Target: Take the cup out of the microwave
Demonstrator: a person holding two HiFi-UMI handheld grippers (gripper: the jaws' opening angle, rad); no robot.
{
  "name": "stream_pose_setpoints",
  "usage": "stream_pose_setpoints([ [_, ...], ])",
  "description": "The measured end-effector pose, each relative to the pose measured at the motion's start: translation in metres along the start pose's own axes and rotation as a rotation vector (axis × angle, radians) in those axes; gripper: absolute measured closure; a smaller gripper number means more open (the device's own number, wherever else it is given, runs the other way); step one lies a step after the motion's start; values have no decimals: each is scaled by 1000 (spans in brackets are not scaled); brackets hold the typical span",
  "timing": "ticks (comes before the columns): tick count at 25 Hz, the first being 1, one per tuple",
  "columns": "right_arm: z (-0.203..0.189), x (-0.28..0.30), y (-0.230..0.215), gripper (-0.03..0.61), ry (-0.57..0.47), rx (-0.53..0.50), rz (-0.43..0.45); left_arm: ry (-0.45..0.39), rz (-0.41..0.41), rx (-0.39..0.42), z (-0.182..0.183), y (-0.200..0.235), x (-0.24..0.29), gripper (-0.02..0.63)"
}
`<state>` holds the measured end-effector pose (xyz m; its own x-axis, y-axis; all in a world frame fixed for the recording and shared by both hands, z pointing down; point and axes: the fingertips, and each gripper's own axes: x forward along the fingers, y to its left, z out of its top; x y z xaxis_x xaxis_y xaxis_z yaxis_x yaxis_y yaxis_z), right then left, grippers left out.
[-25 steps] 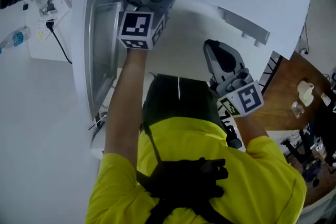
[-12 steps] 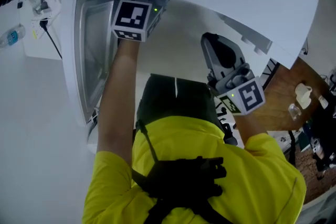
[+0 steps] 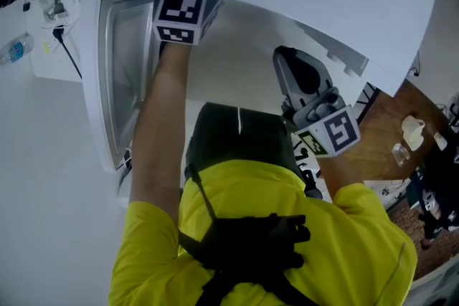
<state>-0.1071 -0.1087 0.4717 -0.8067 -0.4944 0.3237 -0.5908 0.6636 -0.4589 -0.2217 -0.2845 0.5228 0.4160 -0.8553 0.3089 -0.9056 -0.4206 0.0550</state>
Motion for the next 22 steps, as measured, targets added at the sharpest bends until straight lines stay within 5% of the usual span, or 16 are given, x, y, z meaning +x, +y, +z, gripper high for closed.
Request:
stream_pose_setpoints([
  [12,0,-11,-8,573,-10,-16,-51,-141,75,-17,15,-33,-70,264],
  [22,-4,-59,12,574,-30,-16,-141,-66,59,-63,5,-114,-164,264],
])
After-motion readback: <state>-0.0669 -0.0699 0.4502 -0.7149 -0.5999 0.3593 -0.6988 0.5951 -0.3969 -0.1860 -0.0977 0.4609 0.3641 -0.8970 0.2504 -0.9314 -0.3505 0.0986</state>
